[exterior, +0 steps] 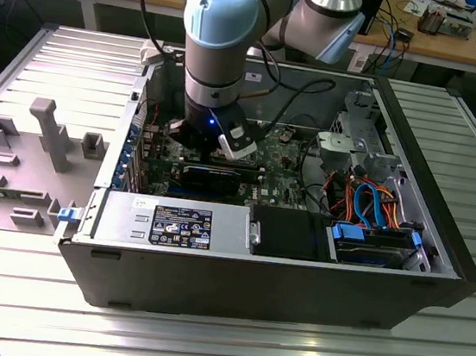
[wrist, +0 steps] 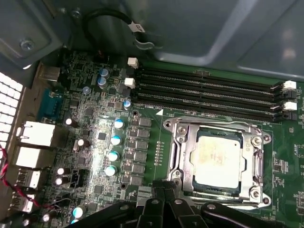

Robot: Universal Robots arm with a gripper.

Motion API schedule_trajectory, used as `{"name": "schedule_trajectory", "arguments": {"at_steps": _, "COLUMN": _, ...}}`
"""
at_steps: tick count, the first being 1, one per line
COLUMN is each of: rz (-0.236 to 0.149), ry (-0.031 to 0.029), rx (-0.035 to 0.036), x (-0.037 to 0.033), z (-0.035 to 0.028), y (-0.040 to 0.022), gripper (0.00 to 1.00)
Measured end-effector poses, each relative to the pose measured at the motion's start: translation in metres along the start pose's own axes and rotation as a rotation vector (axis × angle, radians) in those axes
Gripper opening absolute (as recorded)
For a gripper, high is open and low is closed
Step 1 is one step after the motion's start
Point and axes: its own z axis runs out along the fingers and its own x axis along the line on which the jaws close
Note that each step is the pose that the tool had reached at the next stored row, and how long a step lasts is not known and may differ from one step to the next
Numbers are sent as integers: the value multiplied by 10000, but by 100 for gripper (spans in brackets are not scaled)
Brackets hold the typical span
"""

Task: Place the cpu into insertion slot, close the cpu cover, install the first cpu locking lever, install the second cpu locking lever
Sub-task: 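Install the second cpu locking lever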

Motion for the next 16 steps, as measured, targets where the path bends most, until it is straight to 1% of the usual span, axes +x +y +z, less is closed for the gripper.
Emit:
{"name": "schedule_trajectory", "arguments": {"at_steps": 1, "rz": -6, "ry": -14, "rx": 34, "x": 2, "z": -16, "y": 4, "gripper": 11}}
{"name": "schedule_trajectory", "arguments": {"at_steps": 3, "rz": -8, "ry": -2, "rx": 141, "x": 2, "z": -29, "y": 6, "gripper": 11}}
{"name": "schedule_trajectory", "arguments": {"at_steps": 4, "rz": -9, "ry": 11, "rx": 229, "x": -5, "z": -29, "y": 6, "gripper": 11}}
{"name": "schedule_trajectory", "arguments": {"at_steps": 5, "rz": -7, "ry": 52, "rx": 392, "x": -29, "z": -28, "y": 9, "gripper": 11}}
{"name": "schedule_trajectory", "arguments": {"at_steps": 6, "rz": -4, "ry": 76, "rx": 451, "x": -47, "z": -26, "y": 14, "gripper": 11}}
{"name": "schedule_trajectory", "arguments": {"at_steps": 7, "rz": 1, "ry": 114, "rx": 527, "x": -83, "z": -23, "y": 26, "gripper": 11}}
{"name": "schedule_trajectory", "arguments": {"at_steps": 8, "rz": 5, "ry": 141, "rx": 579, "x": -118, "z": -18, "y": 41, "gripper": 11}}
{"name": "schedule_trajectory", "arguments": {"at_steps": 9, "rz": 8, "ry": 164, "rx": 616, "x": -154, "z": -13, "y": 57, "gripper": 11}}
{"name": "schedule_trajectory", "arguments": {"at_steps": 12, "rz": 13, "ry": 208, "rx": 698, "x": -246, "z": 1, "y": 109, "gripper": 11}}
{"name": "schedule_trajectory", "arguments": {"at_steps": 14, "rz": 16, "ry": 230, "rx": 722, "x": -298, "z": 8, "y": 138, "gripper": 11}}
{"name": "schedule_trajectory", "arguments": {"at_steps": 15, "rz": 19, "ry": 245, "rx": 727, "x": -342, "z": 13, "y": 153, "gripper": 11}}
{"name": "schedule_trajectory", "arguments": {"at_steps": 16, "rz": 21, "ry": 254, "rx": 728, "x": -366, "z": 15, "y": 161, "gripper": 11}}
